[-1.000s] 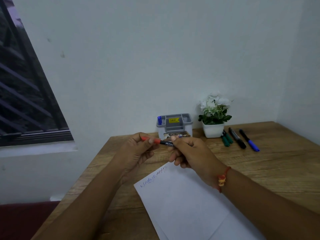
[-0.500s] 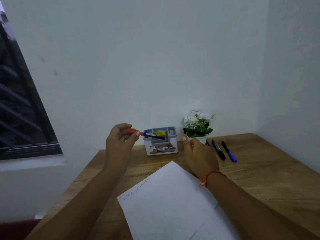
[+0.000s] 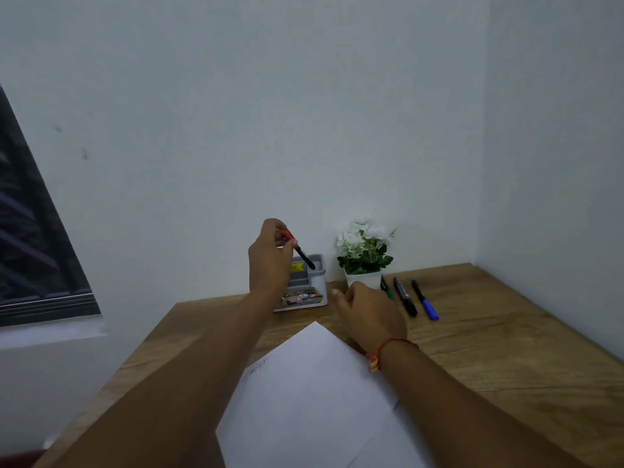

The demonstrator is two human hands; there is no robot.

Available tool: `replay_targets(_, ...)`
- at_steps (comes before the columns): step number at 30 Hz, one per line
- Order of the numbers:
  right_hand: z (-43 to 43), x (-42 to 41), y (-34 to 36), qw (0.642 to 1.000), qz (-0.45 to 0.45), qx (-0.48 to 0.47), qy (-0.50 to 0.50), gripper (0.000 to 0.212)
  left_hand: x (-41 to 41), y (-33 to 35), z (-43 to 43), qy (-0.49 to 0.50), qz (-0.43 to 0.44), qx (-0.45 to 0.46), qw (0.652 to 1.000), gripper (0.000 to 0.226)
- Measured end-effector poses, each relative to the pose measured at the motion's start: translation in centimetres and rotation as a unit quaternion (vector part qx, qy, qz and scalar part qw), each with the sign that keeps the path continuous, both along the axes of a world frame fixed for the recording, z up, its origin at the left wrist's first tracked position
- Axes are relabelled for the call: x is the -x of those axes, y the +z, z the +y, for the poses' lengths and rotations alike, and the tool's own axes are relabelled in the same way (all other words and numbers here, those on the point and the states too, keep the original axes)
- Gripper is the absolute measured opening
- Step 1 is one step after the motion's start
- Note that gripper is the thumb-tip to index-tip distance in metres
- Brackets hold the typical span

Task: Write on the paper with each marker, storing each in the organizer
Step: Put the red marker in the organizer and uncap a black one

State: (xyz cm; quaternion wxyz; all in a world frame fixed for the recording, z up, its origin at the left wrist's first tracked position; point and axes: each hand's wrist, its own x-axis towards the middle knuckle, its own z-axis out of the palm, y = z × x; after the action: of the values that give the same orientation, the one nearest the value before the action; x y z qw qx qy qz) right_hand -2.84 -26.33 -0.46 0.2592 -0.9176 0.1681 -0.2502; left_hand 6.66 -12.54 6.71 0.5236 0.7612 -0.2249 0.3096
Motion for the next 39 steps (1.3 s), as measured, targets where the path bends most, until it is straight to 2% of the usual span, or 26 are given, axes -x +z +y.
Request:
replay_targets(4, 0.0, -0.1, -0.1, 1.0, 0.01, 0.014, 0.005, 0.045, -0.8, -1.3, -0.4, -0.004, 0.008, -0.028, 1.0, 0.017)
replay_targets(9, 0.1, -0.2, -0.3, 0.999, 0.021, 0.027, -0.006, 0.045, -1.7, -2.8, -0.6, -0.025, 0.033, -0.106, 0.994, 0.012)
replay_targets(13, 0.1, 0.0, -0.3, 0.999, 0.02, 0.029, -0.007, 0.043, -1.5, -3.4, -0.5, -0.031, 0.071, -0.137, 0.988, 0.025)
replay_targets(17, 0.0, -0.2, -0.4, 0.999, 0.018, 0.033, -0.002, 0.041, 0.7, -3.5, 1.1, -0.039, 0.045, -0.143, 0.988, 0.041)
replay_targets(21, -0.7, -0.2, -0.4, 0.997, 0.009, 0.076, -0.016, 0.039, 4.1, -4.5, 4.6, -0.024, 0.01, -0.179, 0.983, 0.029)
replay_targets(26, -2.9, -0.2, -0.6, 0.976, 0.056, 0.18, -0.113, 0.03, 5.7, -6.8, 10.3, 0.013, 0.006, -0.242, 0.97, 0.022)
replay_targets(29, -4.7, -0.1, -0.7, 0.967, 0.079, 0.174, -0.166, 0.022, 5.0, -7.2, 12.2, 0.036, 0.005, -0.251, 0.967, 0.022)
replay_targets(31, -5.8, 0.1, -0.8, 0.964, 0.096, 0.166, -0.183, 0.026, 4.9, -7.1, 12.4, 0.032, 0.002, -0.256, 0.966, 0.018)
replay_targets(34, -6.5, 0.4, -0.8, 0.958, 0.126, 0.175, -0.188, 0.031, 4.7, -7.1, 12.2, 0.016, 0.003, -0.274, 0.961, 0.01)
replay_targets(39, -6.2, 0.3, -0.4, 0.961, 0.141, 0.161, -0.176, 0.026, 4.0, -7.7, 12.4, -0.006, 0.035, -0.286, 0.958, 0.01)
